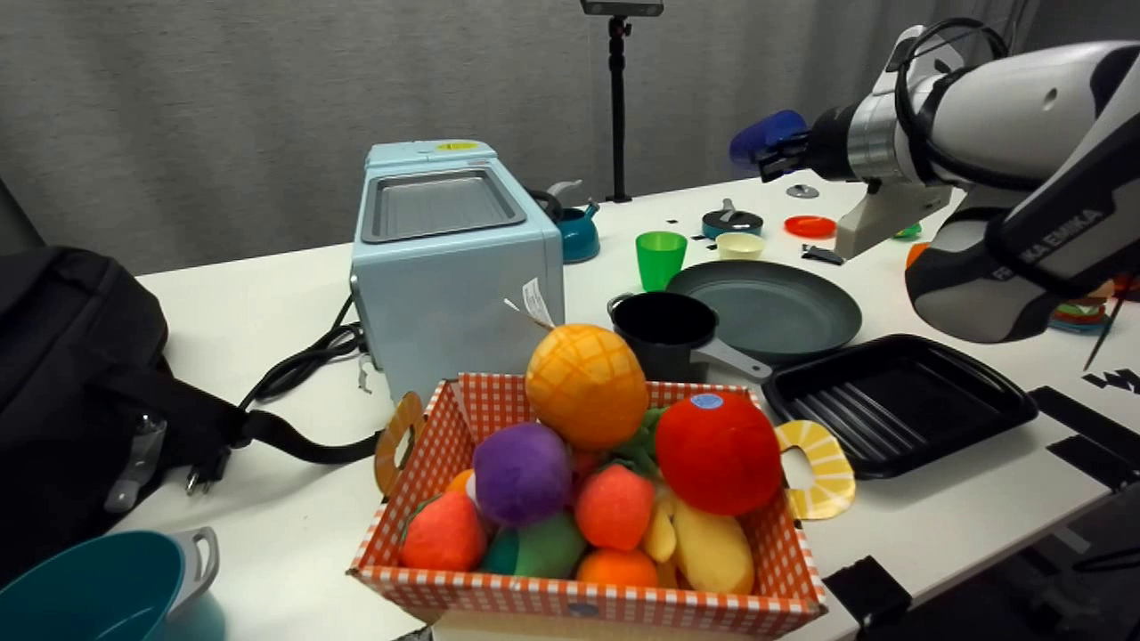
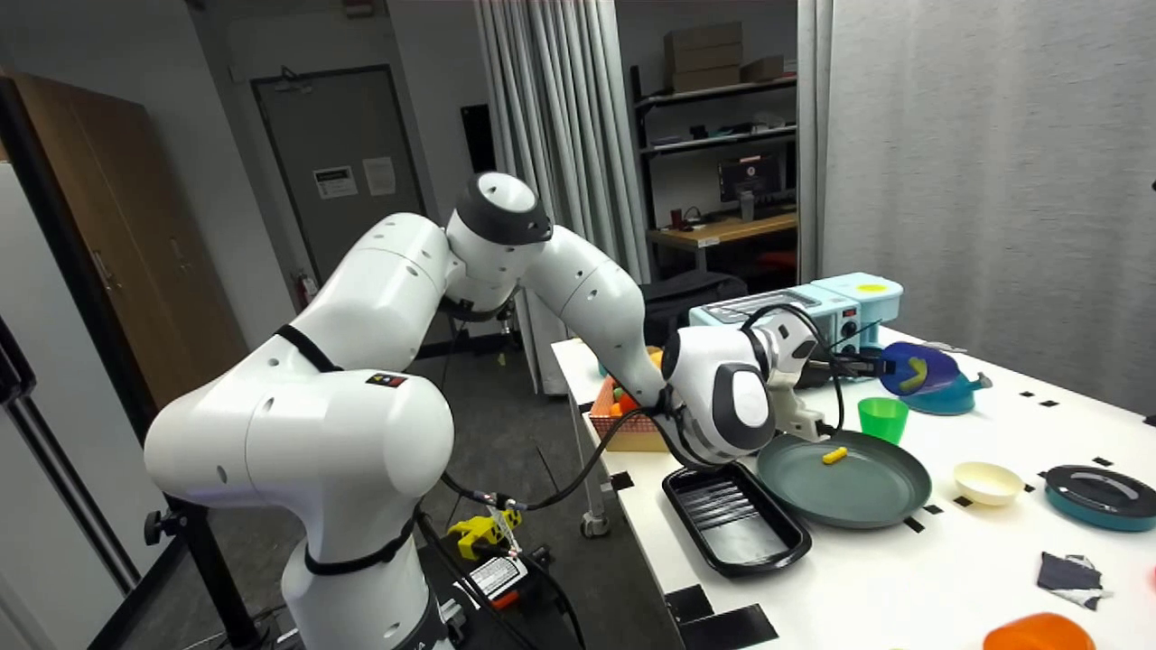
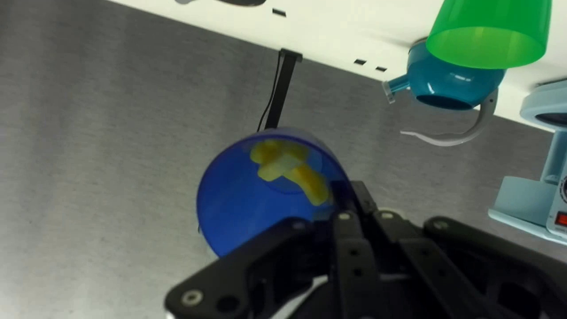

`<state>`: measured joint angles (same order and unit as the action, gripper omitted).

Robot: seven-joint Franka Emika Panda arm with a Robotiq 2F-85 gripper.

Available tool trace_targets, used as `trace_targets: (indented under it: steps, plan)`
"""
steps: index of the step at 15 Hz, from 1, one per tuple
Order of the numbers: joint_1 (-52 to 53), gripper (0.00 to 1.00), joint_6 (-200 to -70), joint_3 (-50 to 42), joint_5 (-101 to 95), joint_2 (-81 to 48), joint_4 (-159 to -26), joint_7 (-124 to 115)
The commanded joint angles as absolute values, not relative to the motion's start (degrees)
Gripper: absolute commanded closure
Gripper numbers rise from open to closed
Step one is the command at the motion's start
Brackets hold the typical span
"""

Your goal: Pour the things in the cup onto the plate

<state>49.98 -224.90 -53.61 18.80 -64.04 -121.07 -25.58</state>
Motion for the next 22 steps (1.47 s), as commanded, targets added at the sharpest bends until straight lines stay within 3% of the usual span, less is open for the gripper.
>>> trace_targets:
  steps: [1, 4, 5, 8, 14, 22]
  plan:
    - [41.9, 0.99, -237.52, -43.66, 30.14, -63.82, -116.48, -11.19]
    - [34.18, 0.99, -246.98, -34.56, 30.75, -62.19, -113.44, -3.1]
    - [43.43, 0.99, -241.75, -45.56, 32.11, -70.26, -112.11, -14.03]
    - [41.23, 0.99, -244.69, -44.13, 31.64, -70.0, -111.28, -13.25]
    - [49.83, 0.99, -242.83, -56.63, 34.82, -79.77, -109.11, -28.93]
    - [55.58, 0.99, -242.77, -66.44, 40.63, -89.69, -113.8, -51.17]
